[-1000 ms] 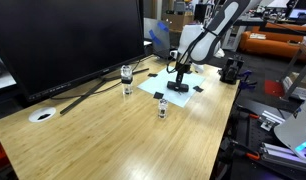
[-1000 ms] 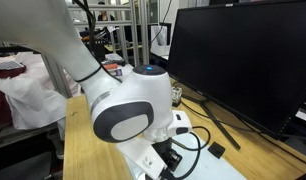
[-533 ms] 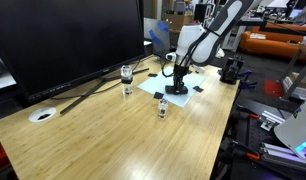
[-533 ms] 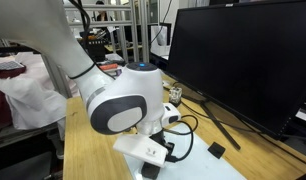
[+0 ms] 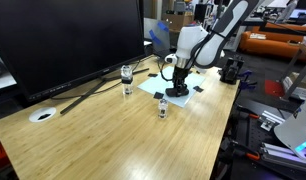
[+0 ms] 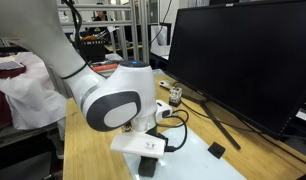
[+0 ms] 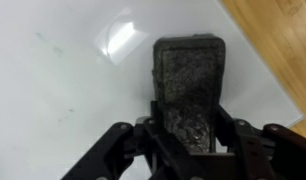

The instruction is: Use the eraser to wipe the white board on the table

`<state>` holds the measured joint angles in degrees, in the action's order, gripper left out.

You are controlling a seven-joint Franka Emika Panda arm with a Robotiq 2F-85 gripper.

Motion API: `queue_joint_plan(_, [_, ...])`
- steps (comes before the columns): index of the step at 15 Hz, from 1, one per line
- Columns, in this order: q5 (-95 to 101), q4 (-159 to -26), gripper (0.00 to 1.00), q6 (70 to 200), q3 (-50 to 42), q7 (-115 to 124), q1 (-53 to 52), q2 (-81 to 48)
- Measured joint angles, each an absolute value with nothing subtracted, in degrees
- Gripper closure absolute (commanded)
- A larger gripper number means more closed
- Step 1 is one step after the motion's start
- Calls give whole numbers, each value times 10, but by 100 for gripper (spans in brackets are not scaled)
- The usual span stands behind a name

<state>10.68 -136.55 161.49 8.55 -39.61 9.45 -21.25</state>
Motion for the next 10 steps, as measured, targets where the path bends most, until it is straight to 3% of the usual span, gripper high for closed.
queue_joint_plan(10, [70, -1384, 73, 1615, 62, -317, 85, -200])
